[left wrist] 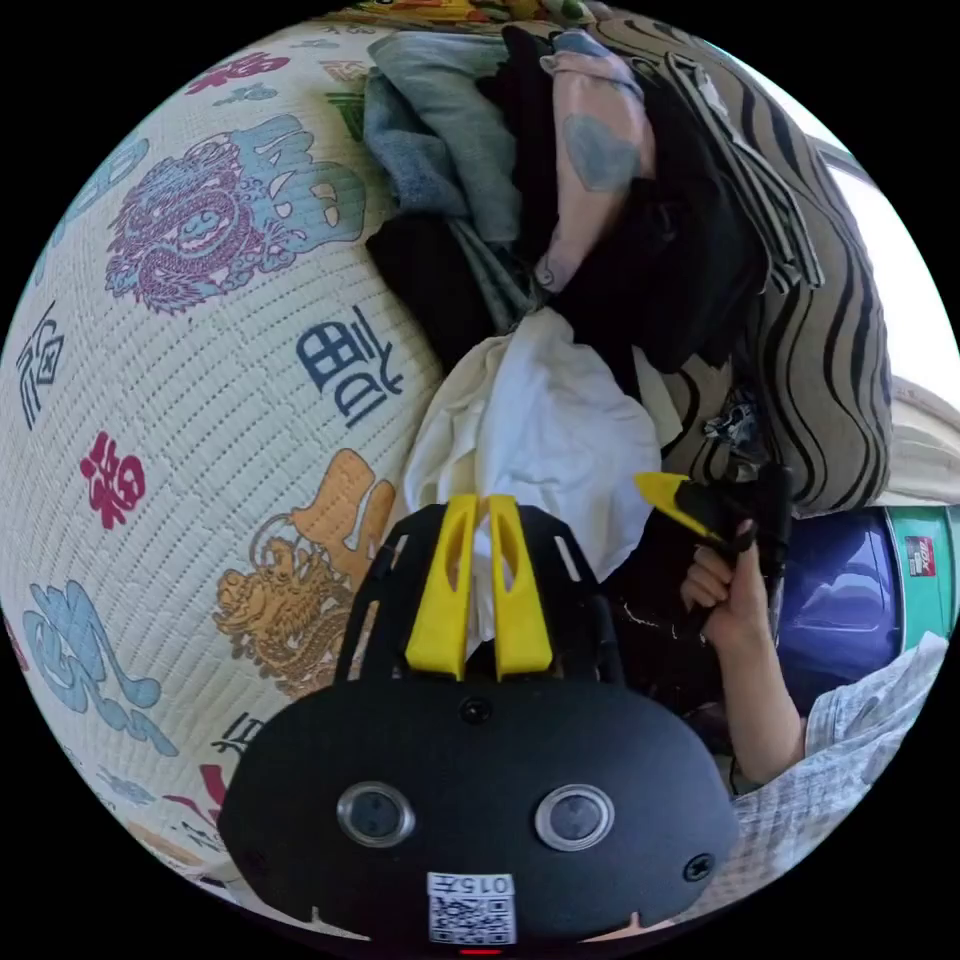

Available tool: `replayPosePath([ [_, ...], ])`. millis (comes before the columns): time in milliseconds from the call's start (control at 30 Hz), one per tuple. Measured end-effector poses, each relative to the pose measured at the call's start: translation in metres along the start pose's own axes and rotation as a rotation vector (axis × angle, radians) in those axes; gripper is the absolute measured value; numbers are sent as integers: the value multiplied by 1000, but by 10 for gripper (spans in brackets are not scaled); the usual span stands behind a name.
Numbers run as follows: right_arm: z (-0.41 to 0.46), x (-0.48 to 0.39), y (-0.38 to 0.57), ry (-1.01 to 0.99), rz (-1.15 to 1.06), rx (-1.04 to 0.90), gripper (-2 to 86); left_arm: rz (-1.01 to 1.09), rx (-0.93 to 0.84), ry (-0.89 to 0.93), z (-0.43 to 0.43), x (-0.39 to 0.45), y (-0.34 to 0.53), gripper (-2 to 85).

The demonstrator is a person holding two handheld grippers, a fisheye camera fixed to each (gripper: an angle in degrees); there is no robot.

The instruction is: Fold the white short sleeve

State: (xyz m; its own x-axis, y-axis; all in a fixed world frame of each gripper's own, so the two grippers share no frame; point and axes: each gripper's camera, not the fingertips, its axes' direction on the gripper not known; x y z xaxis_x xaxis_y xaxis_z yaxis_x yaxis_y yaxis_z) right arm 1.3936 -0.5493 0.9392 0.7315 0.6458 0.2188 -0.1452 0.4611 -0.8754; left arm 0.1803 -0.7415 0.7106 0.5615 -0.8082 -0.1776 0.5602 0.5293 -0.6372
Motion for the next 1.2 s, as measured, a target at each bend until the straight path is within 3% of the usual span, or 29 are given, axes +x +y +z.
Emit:
replayPosePath([
  [133,4,4,20,-84,-25,-47,105,213,72,102,-17,30,37,-5],
  [233,-3,-4,27,-151,-60,-72,131,404,41,79,-23,63,77,-7],
  [300,-5,-9,33,-140,-75,-107,125,476,35,84,-24,74,104,-7],
  [333,-3,-10,38,-85,-83,-145,82,513,29,82,-23,78,123,-7],
  [400,2,-11,50,-21,-90,-219,33,542,23,90,-21,78,150,-8],
  [500,-14,-20,85,-40,-122,-179,10,495,57,130,-27,59,193,-8],
  [667,-79,-66,164,-272,-193,56,1,415,266,190,-89,16,269,-8],
  [767,-100,-118,203,-371,-323,100,-1,436,438,194,-150,-2,323,-8],
  [900,-109,-204,247,-452,-528,134,-2,518,694,82,-253,-18,409,-8],
  [1033,-96,-296,293,-671,-648,129,-2,625,896,-70,-361,-30,504,-8],
  [1100,-88,-328,312,-858,-650,113,-2,686,933,-158,-399,-29,548,-8],
  [1200,-74,-383,362,-814,-678,104,-3,752,919,-347,-437,-27,621,-8],
])
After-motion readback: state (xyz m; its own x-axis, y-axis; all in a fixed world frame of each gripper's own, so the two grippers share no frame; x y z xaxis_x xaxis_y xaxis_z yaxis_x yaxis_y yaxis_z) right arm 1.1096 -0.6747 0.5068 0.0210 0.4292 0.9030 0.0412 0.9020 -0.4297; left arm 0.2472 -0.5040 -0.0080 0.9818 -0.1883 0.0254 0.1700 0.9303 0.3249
